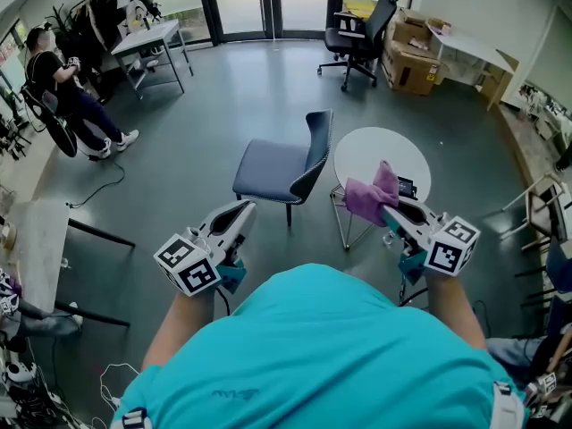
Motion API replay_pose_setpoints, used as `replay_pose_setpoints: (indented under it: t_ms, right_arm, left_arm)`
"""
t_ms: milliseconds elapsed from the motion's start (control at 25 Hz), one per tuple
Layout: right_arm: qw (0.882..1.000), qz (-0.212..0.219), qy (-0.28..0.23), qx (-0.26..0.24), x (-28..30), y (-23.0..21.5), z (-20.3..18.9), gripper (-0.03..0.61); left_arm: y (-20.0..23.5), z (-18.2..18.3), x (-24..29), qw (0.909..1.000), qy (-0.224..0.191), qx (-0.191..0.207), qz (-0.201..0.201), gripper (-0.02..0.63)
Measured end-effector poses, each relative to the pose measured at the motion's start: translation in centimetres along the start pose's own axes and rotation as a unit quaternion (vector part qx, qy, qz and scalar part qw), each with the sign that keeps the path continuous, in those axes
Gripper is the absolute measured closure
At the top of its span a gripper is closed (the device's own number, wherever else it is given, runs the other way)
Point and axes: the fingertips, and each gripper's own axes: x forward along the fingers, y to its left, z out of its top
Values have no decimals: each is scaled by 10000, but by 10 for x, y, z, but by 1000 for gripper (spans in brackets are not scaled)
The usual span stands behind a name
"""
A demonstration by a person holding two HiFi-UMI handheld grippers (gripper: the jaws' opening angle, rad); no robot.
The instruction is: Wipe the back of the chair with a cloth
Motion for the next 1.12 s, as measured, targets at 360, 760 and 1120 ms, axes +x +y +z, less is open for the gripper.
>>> replay_pose_setpoints:
  t_ms: [360, 760, 1120]
  right_arm:
    - [9996, 141, 98, 221, -44, -34, -8, 523]
    - [9987, 101, 334, 375, 7, -41, -29, 523]
    - [9988, -86, 470, 123, 198, -40, 7, 522]
  left_arm:
    - [-36, -28, 44, 9997, 198, -140, 47, 618]
    - [17, -33, 30, 9993, 156, -335, 15, 618]
    - [191, 29, 13, 9987, 246, -321, -315, 618]
